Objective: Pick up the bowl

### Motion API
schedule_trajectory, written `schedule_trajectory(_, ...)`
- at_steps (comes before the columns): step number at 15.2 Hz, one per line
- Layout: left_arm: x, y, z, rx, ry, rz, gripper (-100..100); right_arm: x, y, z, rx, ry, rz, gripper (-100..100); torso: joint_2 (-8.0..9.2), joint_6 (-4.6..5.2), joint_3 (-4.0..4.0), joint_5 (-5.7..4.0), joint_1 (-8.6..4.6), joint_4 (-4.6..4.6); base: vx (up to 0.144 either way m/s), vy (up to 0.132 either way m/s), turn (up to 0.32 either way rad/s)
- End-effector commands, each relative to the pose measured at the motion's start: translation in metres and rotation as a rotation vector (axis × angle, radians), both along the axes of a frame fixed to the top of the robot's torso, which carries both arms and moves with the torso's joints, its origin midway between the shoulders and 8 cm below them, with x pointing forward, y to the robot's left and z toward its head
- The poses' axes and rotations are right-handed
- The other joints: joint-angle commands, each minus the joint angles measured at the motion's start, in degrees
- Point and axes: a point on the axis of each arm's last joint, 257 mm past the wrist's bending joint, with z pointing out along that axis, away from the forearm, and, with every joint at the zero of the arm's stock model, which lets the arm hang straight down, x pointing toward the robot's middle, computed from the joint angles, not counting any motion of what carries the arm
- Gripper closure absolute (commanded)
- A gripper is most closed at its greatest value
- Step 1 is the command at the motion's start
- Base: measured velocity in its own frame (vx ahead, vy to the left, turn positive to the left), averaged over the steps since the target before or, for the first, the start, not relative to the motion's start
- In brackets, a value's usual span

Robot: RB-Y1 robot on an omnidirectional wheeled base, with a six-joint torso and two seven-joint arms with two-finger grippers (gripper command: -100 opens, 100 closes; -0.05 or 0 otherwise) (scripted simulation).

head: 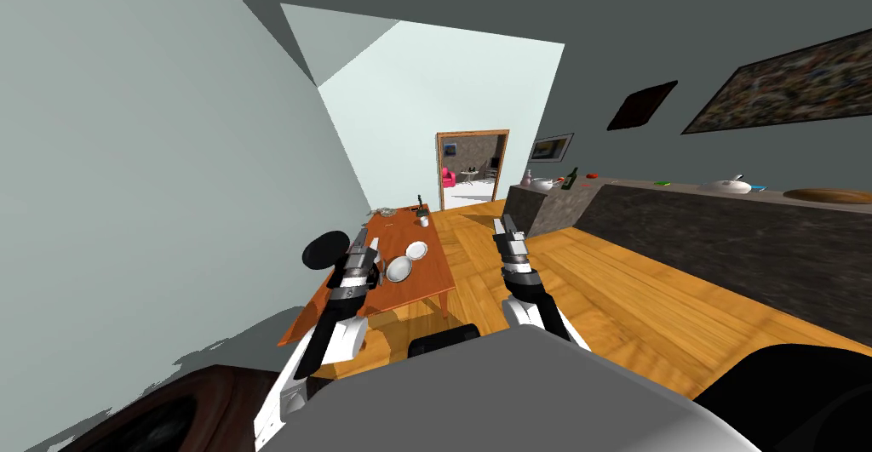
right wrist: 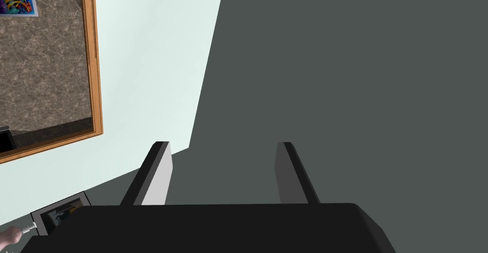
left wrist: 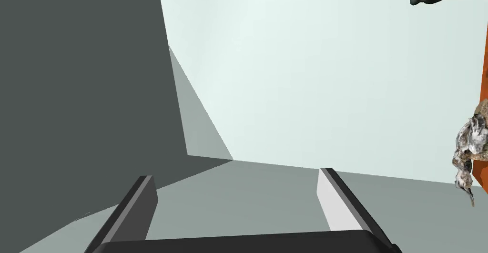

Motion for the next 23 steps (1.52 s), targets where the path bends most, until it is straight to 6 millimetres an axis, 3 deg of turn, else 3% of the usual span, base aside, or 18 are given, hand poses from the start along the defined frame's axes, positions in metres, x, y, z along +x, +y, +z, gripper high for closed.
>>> schedule_trajectory(1,0.007,0.001,-0.010,-0.001,0.037,-0.001,-100,0.000,0.000,0.000,0.000,0.000,0.000,0,0.00,0.00,0.00,0.00,0.00,0.00,-0.011,0.003,0.004)
schedule_trajectory(2,0.019,0.001,-0.027,-0.007,0.090,-0.008,-100,0.000,0.000,0.000,0.000,0.000,0.000,0,0.00,0.00,0.00,0.00,-0.01,0.00,-0.012,0.005,0.020)
schedule_trajectory(9,0.057,0.005,-0.087,-0.038,0.289,-0.011,-100,0.000,0.000,0.000,0.000,0.000,0.000,0,-0.01,0.00,0.00,0.00,0.01,0.00,-0.013,0.006,0.025)
schedule_trajectory(11,0.058,0.008,-0.097,-0.037,0.319,-0.003,-100,0.000,0.000,0.000,0.000,0.000,0.000,0,-0.01,-0.01,-0.01,0.00,0.00,0.00,-0.010,0.003,0.013)
schedule_trajectory(12,0.068,0.008,-0.113,-0.052,0.370,-0.004,-100,0.000,0.000,0.000,0.000,0.000,0.000,0,-0.01,0.00,-0.01,0.00,-0.01,0.00,-0.010,0.004,0.034)
schedule_trajectory(14,0.069,0.010,-0.120,-0.051,0.393,0.002,-100,0.000,0.000,0.000,0.000,0.000,0.000,0,-0.01,0.00,-0.01,0.00,-0.01,0.00,-0.009,0.004,0.015)
schedule_trajectory(15,0.078,0.011,-0.137,-0.069,0.441,0.002,-100,0.000,0.000,0.000,0.000,0.000,0.000,0,-0.02,0.00,-0.01,-0.01,-0.01,0.00,-0.009,0.003,0.020)
schedule_trajectory(17,0.079,0.012,-0.144,-0.068,0.469,0.009,-100,0.000,0.000,0.000,0.000,0.000,0.000,0,-0.02,0.00,-0.01,0.00,-0.01,0.00,-0.007,0.005,0.016)
schedule_trajectory(18,0.087,0.013,-0.160,-0.087,0.517,0.011,-100,0.000,0.000,0.000,0.000,0.000,0.000,0,-0.02,0.00,-0.01,-0.01,-0.01,0.00,-0.007,0.004,0.023)
schedule_trajectory(20,0.087,0.014,-0.168,-0.086,0.545,0.019,-100,0.000,0.000,0.000,0.000,0.000,0.000,0,-0.03,0.00,-0.01,0.00,-0.01,0.00,-0.007,0.003,0.018)
schedule_trajectory(21,0.095,0.014,-0.183,-0.106,0.590,0.021,-100,0.000,0.000,0.000,0.000,0.000,0.000,0,-0.03,0.00,-0.01,-0.01,-0.02,0.00,-0.007,0.004,0.024)
schedule_trajectory(23,0.094,0.016,-0.191,-0.105,0.621,0.030,-100,0.000,0.000,0.000,0.000,0.000,0.000,0,-0.03,0.00,-0.02,0.00,-0.01,0.00,-0.004,0.002,0.013)
